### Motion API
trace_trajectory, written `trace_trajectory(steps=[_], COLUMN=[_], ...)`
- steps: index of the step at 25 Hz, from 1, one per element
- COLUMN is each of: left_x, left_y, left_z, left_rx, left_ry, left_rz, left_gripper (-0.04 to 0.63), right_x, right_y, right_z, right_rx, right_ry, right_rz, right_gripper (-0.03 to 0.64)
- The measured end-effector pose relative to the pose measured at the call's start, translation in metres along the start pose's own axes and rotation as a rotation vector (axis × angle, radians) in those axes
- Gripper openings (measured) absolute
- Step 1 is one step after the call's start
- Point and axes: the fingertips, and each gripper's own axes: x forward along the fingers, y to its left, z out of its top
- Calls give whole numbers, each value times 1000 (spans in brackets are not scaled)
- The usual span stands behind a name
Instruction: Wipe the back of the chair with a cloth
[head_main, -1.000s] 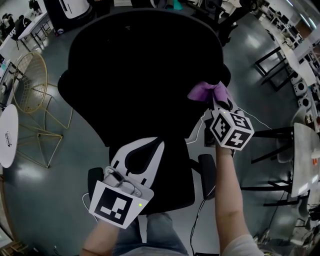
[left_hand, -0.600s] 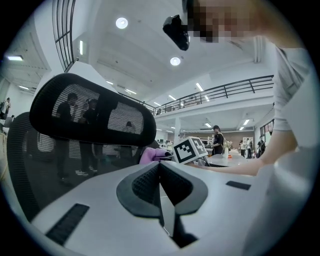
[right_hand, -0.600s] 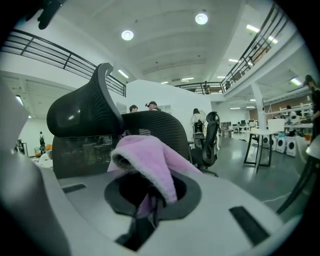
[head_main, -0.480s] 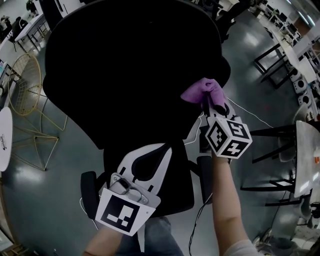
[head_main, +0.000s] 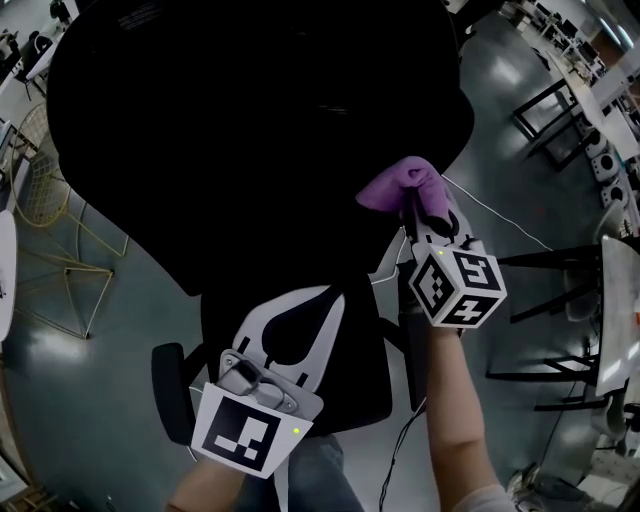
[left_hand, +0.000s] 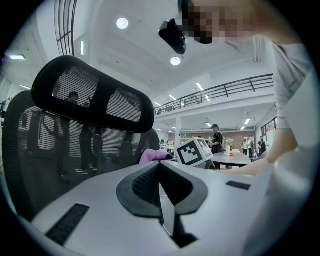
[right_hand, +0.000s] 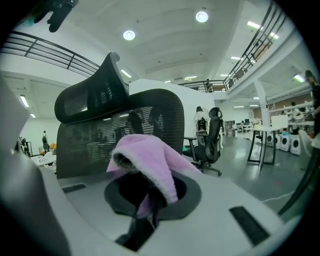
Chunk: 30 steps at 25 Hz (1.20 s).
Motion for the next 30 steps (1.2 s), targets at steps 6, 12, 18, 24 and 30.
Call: trace_trajectory(steps=[6, 12, 18, 24, 30], left_x=[-11, -25, -43, -64, -86], left_y=[15, 29, 47, 66, 82], left_z=[0, -3, -4, -2, -1], left_rx=[-9, -12, -4, -6, -6], left_ry=[-18, -18, -14, -14, -17], left_rz=[54, 95, 127, 171, 207], left_gripper=[12, 12, 12, 12, 12], right_x=[4, 11, 22, 32, 40], right_y=[10, 35, 80, 127, 175], right_z=[1, 2, 3, 5, 4], right_rx=[-36, -83, -135, -151, -136], right_ry=[1, -3, 2, 1, 1], right_rz=[5, 36, 95, 162, 218], right_gripper=[44, 44, 44, 44, 44])
